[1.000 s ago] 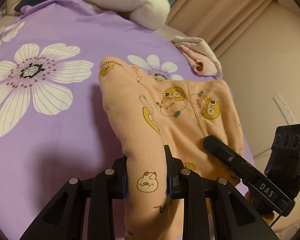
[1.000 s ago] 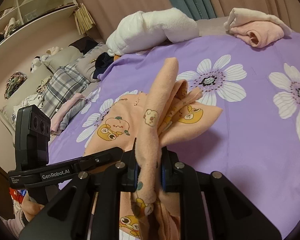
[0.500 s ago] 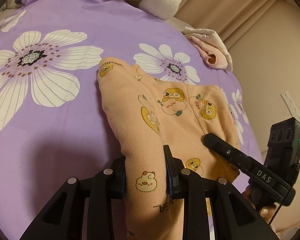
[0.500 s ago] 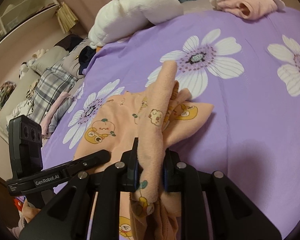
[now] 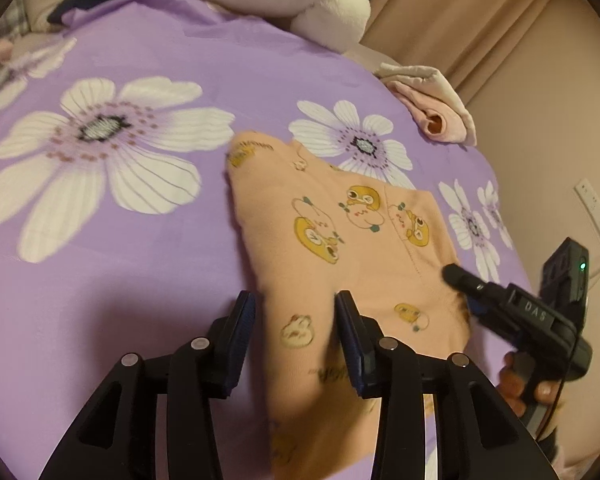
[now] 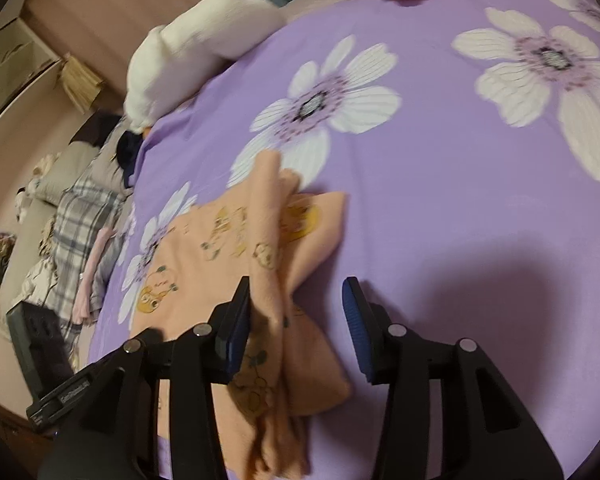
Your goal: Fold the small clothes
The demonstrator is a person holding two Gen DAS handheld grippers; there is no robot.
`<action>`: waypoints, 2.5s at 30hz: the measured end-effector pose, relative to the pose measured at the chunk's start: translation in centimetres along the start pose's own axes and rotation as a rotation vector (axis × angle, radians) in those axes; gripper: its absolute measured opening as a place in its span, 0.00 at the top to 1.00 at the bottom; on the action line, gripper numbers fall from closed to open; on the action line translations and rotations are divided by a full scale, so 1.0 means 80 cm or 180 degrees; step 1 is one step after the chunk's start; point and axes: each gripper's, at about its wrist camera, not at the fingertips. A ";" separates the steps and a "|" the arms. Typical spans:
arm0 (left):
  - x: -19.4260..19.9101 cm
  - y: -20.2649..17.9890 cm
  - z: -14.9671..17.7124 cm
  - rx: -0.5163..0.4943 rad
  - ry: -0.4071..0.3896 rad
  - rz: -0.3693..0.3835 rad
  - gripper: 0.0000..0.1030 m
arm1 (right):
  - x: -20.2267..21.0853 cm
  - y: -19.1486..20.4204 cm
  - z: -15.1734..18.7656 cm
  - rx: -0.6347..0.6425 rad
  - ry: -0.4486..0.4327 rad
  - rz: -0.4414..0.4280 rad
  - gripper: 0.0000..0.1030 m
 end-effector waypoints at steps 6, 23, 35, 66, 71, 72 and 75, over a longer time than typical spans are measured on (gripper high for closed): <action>0.030 -0.012 0.000 -0.0135 -0.0156 0.0018 0.62 | 0.036 0.032 -0.009 0.0509 -0.0316 0.0360 0.58; -0.010 -0.056 0.014 -0.0541 0.0074 0.0038 0.71 | -0.074 0.025 -0.050 0.0492 0.0223 0.0361 0.85; -0.008 -0.055 0.015 -0.0504 0.0067 0.0045 0.71 | -0.006 0.079 -0.009 0.1166 0.0042 0.0200 0.79; 0.084 -0.068 0.074 -0.0467 -0.0265 -0.0753 0.17 | 0.073 0.099 0.101 0.1503 0.0110 0.0408 0.33; 0.113 -0.076 0.071 -0.0486 -0.0321 -0.0954 0.08 | 0.104 0.115 0.101 0.1554 -0.0056 0.0511 0.07; 0.117 -0.078 0.070 -0.0490 -0.0335 -0.0978 0.06 | 0.110 0.116 0.101 0.1547 -0.0077 0.0511 0.03; 0.132 -0.081 0.070 -0.0449 -0.0338 -0.0906 0.02 | 0.124 0.123 0.099 0.1509 -0.0144 0.0496 0.00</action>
Point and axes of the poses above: each gripper's, at about its wrist camera, not at the fingertips, and x roughly against the way its jaws point, y to its left, z to its underside, and after that the axes turned 5 degrees about -z, right-handed
